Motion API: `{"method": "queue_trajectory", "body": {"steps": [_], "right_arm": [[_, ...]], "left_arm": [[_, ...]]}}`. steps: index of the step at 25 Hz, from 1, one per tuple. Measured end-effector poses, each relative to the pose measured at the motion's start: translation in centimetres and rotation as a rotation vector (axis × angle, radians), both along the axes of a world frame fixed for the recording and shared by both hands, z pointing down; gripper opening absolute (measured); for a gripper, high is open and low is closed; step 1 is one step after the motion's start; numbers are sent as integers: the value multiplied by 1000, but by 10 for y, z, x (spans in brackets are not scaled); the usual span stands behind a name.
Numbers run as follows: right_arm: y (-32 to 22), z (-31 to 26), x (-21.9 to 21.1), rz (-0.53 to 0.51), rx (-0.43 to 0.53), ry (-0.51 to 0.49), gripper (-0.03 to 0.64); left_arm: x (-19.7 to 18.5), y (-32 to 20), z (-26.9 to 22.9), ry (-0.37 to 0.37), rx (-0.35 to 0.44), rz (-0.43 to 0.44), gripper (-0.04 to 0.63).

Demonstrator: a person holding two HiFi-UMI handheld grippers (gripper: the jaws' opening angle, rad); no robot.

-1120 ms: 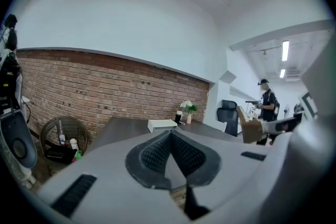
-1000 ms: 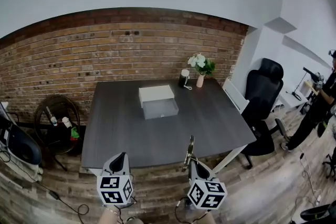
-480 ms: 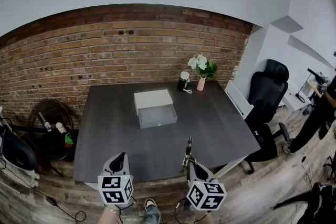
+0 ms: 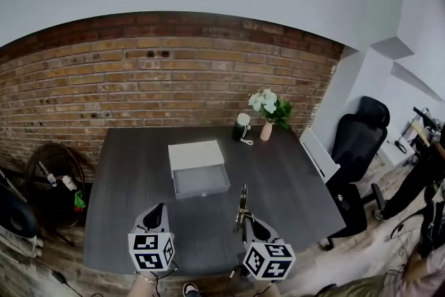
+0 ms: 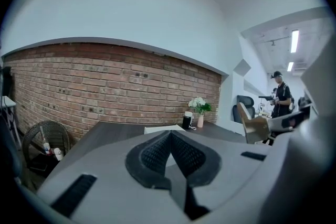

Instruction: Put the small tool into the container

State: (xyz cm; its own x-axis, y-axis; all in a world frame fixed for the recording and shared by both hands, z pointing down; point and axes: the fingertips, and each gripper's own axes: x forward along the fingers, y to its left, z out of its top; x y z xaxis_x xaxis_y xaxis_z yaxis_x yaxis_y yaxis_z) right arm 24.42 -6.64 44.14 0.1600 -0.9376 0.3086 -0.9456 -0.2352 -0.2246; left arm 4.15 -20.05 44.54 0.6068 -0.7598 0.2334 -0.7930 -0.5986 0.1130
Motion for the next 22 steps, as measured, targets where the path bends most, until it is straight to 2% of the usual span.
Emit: {"method": "queue_trajectory", "body": {"steps": [7, 12, 22], "right_arm": [[-51, -12, 37, -1, 9, 10, 5], [-70, -1, 57, -21, -20, -17, 5], [-125, -3, 75, -196, -67, 7, 5]], "left_arm": [[29, -54, -5, 8, -4, -21, -5], [47, -65, -1, -14, -12, -31, -5], [73, -82, -11, 0, -18, -138, -5]]}}
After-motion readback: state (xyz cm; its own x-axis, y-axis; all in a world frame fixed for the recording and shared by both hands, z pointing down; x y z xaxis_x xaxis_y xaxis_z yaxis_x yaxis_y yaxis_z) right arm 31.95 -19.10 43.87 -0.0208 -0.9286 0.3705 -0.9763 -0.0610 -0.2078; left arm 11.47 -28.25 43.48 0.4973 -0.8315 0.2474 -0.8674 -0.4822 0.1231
